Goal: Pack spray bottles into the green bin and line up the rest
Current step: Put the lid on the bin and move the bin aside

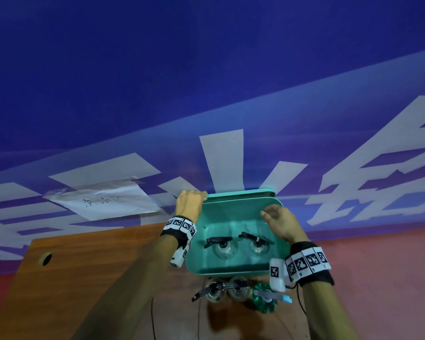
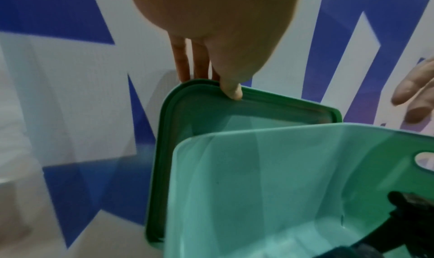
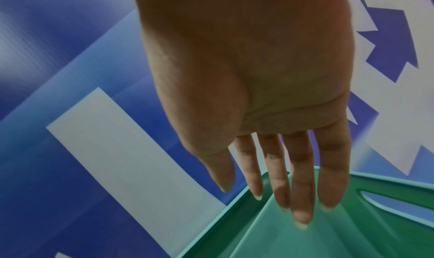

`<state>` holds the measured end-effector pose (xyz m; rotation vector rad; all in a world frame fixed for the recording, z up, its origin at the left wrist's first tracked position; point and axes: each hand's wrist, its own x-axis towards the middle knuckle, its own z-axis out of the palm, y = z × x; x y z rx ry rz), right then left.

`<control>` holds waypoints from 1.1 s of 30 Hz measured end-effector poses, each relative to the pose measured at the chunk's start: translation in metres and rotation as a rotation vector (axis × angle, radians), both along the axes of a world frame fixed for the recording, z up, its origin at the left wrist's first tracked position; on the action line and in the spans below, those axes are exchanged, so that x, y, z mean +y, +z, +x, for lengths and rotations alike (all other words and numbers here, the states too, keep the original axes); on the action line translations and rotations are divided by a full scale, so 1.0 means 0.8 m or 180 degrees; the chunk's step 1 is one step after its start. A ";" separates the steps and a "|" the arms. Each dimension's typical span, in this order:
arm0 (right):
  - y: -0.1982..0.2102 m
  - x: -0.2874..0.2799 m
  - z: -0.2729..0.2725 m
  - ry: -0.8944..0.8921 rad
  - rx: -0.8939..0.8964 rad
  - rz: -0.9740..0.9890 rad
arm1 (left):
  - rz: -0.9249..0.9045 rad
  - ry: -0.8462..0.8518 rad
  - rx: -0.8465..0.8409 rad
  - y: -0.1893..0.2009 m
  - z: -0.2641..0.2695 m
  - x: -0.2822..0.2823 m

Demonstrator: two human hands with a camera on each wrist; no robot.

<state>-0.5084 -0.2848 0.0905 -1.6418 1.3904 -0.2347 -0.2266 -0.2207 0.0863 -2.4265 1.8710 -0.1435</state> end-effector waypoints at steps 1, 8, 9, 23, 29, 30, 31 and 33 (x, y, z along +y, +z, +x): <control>0.004 0.001 0.001 -0.0012 -0.0044 -0.0038 | -0.0044 -0.0033 -0.0049 0.006 -0.002 0.000; 0.034 0.014 -0.005 -0.0126 -0.0281 -0.0304 | -0.0558 -0.0364 -0.0230 0.072 -0.016 0.004; 0.038 0.016 -0.008 -0.0144 -0.0297 -0.0336 | -0.0723 -0.0427 -0.0223 0.083 -0.018 0.005; 0.086 0.068 -0.052 -0.0987 -0.1761 -0.0063 | -0.2349 -0.1360 -0.0437 0.214 -0.096 0.091; 0.102 0.086 -0.084 -0.2152 -0.3471 0.1079 | -0.2659 -0.1827 -0.0651 0.221 -0.118 0.138; 0.103 0.089 -0.089 -0.2228 -0.3599 0.1187 | -0.2646 -0.1911 -0.0659 0.218 -0.121 0.144; 0.103 0.092 -0.093 -0.2302 -0.3688 0.1292 | -0.2616 -0.1992 -0.0650 0.214 -0.123 0.148; 0.099 0.097 -0.099 -0.2541 -0.3768 0.1450 | -0.2552 -0.2131 -0.0599 0.210 -0.130 0.157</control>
